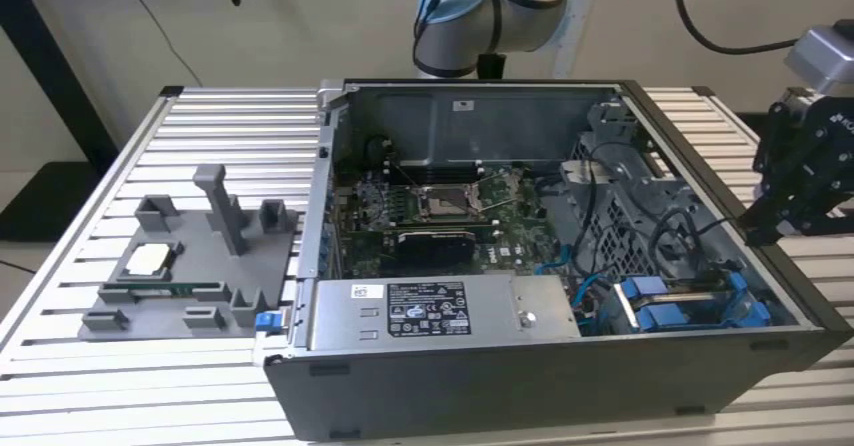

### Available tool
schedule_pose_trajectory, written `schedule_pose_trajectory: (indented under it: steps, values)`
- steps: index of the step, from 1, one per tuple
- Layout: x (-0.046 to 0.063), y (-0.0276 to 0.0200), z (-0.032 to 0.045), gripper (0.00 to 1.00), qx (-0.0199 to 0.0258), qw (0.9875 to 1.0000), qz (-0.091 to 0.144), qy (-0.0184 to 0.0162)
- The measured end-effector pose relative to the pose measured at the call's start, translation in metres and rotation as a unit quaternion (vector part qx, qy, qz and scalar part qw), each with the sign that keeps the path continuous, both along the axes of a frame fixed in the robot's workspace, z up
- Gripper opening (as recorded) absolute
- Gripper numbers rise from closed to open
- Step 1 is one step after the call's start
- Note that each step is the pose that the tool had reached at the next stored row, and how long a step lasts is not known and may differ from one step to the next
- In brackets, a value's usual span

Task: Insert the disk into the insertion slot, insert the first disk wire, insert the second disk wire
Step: 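Insert the second disk wire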

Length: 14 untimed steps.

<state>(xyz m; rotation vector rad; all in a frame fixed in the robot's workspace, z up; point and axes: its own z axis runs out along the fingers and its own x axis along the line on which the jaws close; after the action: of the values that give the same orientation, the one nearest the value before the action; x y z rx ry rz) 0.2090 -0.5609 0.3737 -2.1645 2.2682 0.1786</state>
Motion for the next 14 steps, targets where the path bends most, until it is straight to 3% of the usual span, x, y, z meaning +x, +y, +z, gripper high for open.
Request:
schedule_pose_trajectory:
  steps: [4,5,6,10,14]
  values:
    - [0.0,-0.0006,-0.0044,0.25,0.0015,1.0,-0.003,0.0003]
    - [0.0,-0.0008,-0.0046,0.25,0.0017,1.0,-0.003,0.0003]
    - [0.0,-0.0011,-0.0046,0.18,0.0018,1.0,-0.004,0.0006]
    - [0.0,-0.0035,-0.0037,0.18,0.0048,1.0,-0.004,0.0015]
    - [-0.004,-0.0036,0.0105,0.16,0.0054,1.0,-0.004,0.0009]
